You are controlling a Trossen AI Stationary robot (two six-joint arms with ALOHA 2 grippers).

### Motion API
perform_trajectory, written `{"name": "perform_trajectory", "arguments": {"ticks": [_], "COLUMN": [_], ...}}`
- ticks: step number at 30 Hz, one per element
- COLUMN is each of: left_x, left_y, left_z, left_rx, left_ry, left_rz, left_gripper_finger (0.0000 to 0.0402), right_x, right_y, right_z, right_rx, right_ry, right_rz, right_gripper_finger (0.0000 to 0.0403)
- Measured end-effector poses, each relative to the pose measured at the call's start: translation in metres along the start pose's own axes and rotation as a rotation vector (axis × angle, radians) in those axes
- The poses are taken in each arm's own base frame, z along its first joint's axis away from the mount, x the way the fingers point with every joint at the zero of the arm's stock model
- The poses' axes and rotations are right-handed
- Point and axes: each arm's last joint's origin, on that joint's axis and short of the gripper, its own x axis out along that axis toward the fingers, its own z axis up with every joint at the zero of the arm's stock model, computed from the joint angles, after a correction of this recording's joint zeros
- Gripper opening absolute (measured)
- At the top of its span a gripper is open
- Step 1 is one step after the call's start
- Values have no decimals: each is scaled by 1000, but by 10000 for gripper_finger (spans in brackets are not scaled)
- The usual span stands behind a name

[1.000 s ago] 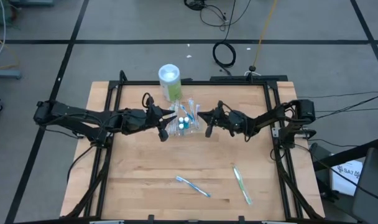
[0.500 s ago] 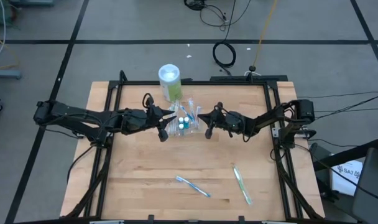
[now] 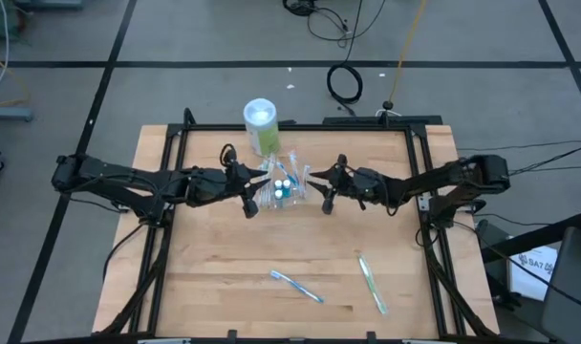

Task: Pick & Place toothbrushing station
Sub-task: Put the blue toothbrush into the left side of the transparent organizer

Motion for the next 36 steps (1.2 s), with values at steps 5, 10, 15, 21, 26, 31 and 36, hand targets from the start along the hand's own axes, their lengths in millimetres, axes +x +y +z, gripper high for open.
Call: {"name": "perform_trajectory", "arguments": {"ticks": [5, 10, 15, 21, 26, 31, 36], "left_x": [3, 14, 32, 56, 68, 67, 55], "left_y": [-8, -34, -63, -92, -110, -121, -130], "left_z": [-14, -32, -56, -82, -102, -119, -127], "left_rx": [47, 135, 294, 327, 271, 180, 184], "left_ry": [120, 222, 278, 286, 316, 444, 536], "left_rz": [-127, -389, -576, -637, -759, -867, -882], "left_gripper_finger": [104, 104, 104, 104, 104, 104, 104], "right_x": [-16, -33, -47, -51, -51, -51, -51], "right_y": [0, 2, 6, 10, 10, 10, 10], "right_z": [19, 33, 37, 36, 36, 36, 36], "right_rx": [0, -5, -22, -68, -65, -21, 46], "right_ry": [-14, -7, 43, 72, 70, 72, 75], "right_rz": [12, 37, 64, 86, 85, 83, 82], "right_gripper_finger": [142, 154, 149, 138, 135, 135, 135]}}
